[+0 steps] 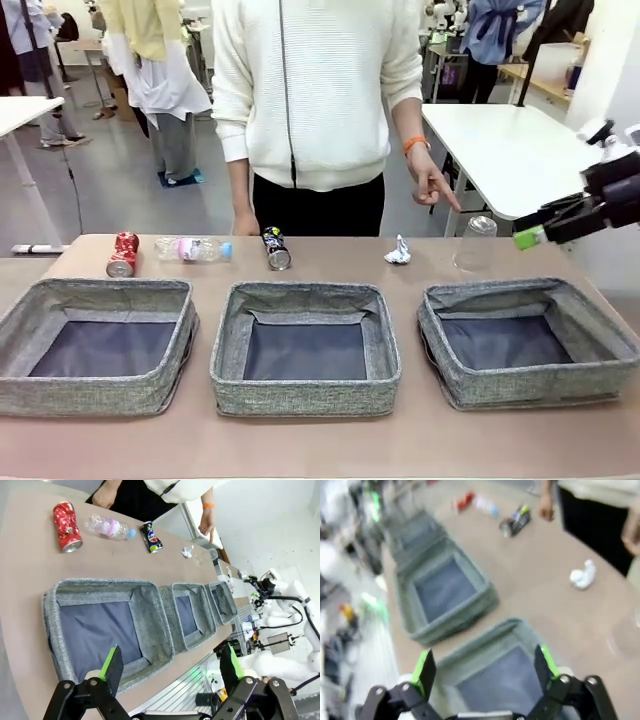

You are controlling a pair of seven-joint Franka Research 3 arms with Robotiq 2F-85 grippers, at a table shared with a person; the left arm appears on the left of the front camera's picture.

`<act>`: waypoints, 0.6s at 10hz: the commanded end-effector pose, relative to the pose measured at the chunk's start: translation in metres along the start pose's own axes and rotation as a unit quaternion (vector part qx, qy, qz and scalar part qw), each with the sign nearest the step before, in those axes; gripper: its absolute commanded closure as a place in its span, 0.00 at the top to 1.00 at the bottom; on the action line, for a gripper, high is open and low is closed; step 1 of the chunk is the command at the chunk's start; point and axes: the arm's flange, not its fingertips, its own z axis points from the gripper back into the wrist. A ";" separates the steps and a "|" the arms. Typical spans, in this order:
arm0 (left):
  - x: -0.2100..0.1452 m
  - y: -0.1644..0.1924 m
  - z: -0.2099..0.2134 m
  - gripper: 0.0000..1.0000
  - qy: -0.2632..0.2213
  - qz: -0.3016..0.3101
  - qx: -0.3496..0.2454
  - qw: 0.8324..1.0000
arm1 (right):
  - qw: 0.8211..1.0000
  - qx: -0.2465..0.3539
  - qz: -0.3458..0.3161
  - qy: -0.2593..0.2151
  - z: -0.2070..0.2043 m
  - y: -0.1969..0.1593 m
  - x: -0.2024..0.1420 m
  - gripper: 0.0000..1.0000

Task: Sort the waste into the appropriate baskets.
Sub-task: Pick up the waste item pointed out by the person.

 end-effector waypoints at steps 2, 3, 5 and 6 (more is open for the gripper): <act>0.001 -0.001 0.001 1.00 -0.005 -0.012 -0.009 1.000 | 0.988 -0.076 0.131 0.037 0.035 -0.060 -0.047 1.00; 0.001 -0.001 0.001 1.00 -0.005 -0.012 -0.009 1.000 | 0.996 -0.068 0.060 0.005 0.046 -0.077 -0.069 1.00; 0.001 -0.001 0.001 1.00 -0.005 -0.012 -0.009 1.000 | 0.991 -0.037 0.116 0.060 0.016 -0.044 -0.021 1.00; 0.001 -0.001 0.001 1.00 -0.005 -0.012 -0.009 1.000 | 0.992 -0.058 0.099 0.053 0.041 -0.065 -0.059 1.00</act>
